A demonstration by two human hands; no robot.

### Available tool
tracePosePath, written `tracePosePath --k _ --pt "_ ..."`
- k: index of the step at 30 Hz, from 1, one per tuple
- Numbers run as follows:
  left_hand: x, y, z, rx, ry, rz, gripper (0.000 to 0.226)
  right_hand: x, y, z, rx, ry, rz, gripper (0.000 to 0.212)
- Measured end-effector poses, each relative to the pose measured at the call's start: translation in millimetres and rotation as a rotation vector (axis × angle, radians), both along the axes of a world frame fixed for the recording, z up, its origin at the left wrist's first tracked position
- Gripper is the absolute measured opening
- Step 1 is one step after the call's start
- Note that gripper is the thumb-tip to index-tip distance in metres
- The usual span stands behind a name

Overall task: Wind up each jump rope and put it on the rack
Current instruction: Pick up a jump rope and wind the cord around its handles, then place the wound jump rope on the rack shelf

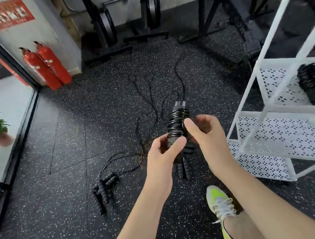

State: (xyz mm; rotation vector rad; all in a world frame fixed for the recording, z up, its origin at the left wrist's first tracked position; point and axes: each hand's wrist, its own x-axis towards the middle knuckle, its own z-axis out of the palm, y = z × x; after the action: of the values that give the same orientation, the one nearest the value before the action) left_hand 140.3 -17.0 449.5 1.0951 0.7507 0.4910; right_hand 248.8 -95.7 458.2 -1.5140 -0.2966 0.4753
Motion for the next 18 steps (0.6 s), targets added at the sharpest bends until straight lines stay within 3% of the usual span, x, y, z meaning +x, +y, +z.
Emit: tracePosePath --k 2,5,9,18 --pt "5 -12 11 0.031 -0.005 -0.046 0.045 2 -12 7 0.041 0.108 0.02 0.062" --pt "16 -30 26 0.086 0.0 -0.133 0.053 9 -37 25 0.093 0.189 0.034 0.058" --pt "35 -60 44 0.139 0.002 -0.234 0.055 25 -80 52 0.105 0.115 -0.017 0.03" --pt "99 -144 76 0.219 -0.044 -0.392 0.026 69 -177 92 0.047 -0.162 -0.138 0.031"
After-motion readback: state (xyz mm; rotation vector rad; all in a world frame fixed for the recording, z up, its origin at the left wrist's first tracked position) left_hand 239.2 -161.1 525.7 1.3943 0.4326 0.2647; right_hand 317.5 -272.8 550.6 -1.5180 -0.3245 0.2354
